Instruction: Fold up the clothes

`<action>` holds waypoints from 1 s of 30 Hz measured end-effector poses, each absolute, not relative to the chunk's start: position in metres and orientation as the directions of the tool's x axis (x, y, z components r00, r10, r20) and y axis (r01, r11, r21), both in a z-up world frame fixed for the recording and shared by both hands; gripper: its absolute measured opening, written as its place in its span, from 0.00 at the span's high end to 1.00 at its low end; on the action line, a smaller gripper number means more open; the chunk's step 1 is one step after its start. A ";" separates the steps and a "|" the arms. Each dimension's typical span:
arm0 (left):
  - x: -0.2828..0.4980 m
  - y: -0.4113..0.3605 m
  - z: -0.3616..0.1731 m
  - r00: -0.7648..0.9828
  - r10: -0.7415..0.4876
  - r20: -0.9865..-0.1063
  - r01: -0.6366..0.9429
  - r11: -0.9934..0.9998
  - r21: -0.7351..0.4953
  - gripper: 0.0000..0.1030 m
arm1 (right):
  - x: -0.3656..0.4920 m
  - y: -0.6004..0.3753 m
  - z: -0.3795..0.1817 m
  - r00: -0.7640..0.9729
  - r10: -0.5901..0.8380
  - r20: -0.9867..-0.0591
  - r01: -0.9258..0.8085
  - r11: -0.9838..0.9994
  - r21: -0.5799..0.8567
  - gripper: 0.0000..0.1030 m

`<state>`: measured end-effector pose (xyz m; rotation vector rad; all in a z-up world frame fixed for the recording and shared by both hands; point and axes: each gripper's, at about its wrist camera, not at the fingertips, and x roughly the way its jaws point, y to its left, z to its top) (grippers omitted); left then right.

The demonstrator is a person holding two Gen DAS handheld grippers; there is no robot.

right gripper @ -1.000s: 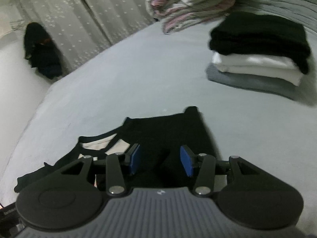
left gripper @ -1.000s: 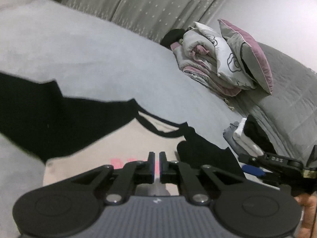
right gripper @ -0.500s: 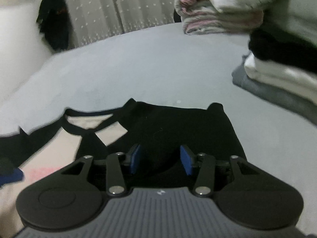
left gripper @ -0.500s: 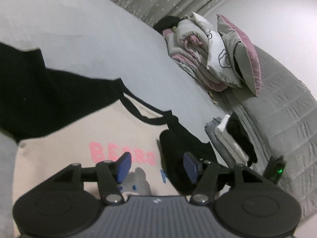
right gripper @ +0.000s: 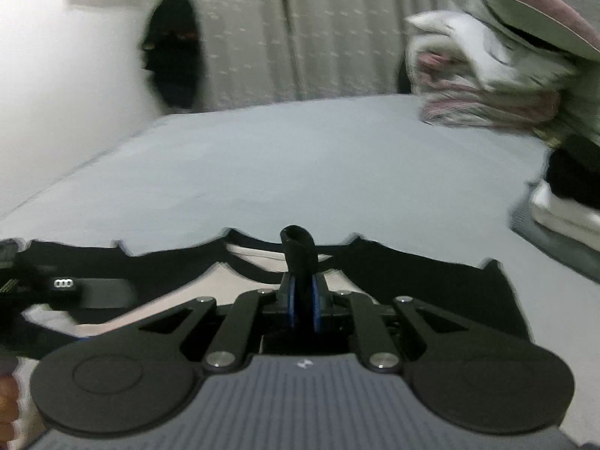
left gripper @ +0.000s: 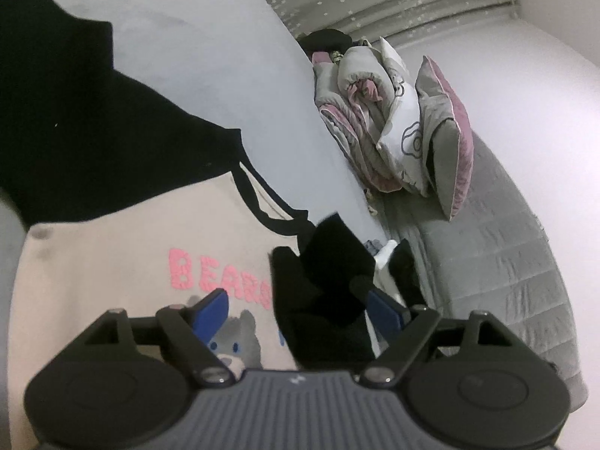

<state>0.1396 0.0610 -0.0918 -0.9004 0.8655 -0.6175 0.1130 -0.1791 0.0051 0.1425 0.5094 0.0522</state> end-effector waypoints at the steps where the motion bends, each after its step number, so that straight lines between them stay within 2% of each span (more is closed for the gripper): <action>1: 0.140 0.062 -0.093 0.520 -0.769 -0.371 0.100 0.486 -0.868 0.20 | 0.111 -0.172 0.007 0.872 0.108 -0.477 -0.042 0.988 0.147 0.89; 5: 0.140 0.068 -0.098 0.526 -0.773 -0.355 0.068 0.454 -0.888 0.20 | 0.105 -0.144 0.011 0.863 0.189 -0.469 -0.145 0.981 0.130 0.89; 10: 0.139 0.076 -0.106 0.535 -0.775 -0.336 0.025 0.412 -0.911 0.20 | 0.103 -0.115 -0.001 0.824 0.260 -0.503 -0.238 0.965 0.108 0.89; 17: 0.140 0.078 -0.112 0.546 -0.763 -0.346 -0.006 0.409 -0.913 0.24 | 0.103 -0.086 -0.028 0.774 0.287 -0.565 -0.304 0.950 0.067 0.89; 19: 0.140 0.077 -0.112 0.553 -0.750 -0.365 -0.012 0.431 -0.903 0.30 | 0.103 -0.082 -0.032 0.770 0.285 -0.571 -0.307 0.950 0.059 0.89; 20: 0.140 0.077 -0.112 0.558 -0.739 -0.378 -0.015 0.447 -0.894 0.39 | 0.103 -0.081 -0.032 0.771 0.283 -0.571 -0.307 0.950 0.056 0.89; 21: 0.140 0.075 -0.111 0.562 -0.724 -0.400 -0.016 0.474 -0.880 0.51 | 0.103 -0.080 -0.032 0.772 0.282 -0.570 -0.307 0.950 0.053 0.89; 22: 0.140 0.073 -0.110 0.566 -0.707 -0.423 -0.017 0.503 -0.864 0.59 | 0.104 -0.079 -0.032 0.772 0.280 -0.570 -0.307 0.950 0.050 0.89; 24: 0.141 0.069 -0.107 0.570 -0.676 -0.467 -0.014 0.561 -0.828 0.95 | 0.103 -0.079 -0.031 0.774 0.275 -0.570 -0.304 0.952 0.047 0.88; 25: 0.141 0.067 -0.104 0.570 -0.664 -0.484 -0.002 0.588 -0.809 0.95 | 0.103 -0.080 -0.031 0.775 0.272 -0.570 -0.301 0.952 0.045 0.83; 27: 0.142 0.064 -0.093 0.596 -0.639 -0.486 0.043 0.630 -0.776 0.95 | 0.101 -0.080 -0.031 0.774 0.261 -0.577 -0.296 0.955 0.036 0.81; 28: 0.142 0.062 -0.087 0.611 -0.627 -0.483 0.066 0.649 -0.758 0.95 | 0.099 -0.081 -0.031 0.775 0.255 -0.577 -0.295 0.955 0.026 0.74; 29: 0.142 0.060 -0.079 0.632 -0.618 -0.468 0.097 0.662 -0.743 0.95 | 0.098 -0.083 -0.030 0.786 0.238 -0.571 -0.286 0.958 0.007 0.59; 30: 0.141 0.060 -0.071 0.652 -0.611 -0.449 0.126 0.671 -0.731 0.96 | 0.096 -0.085 -0.030 0.797 0.220 -0.563 -0.275 0.961 -0.013 0.51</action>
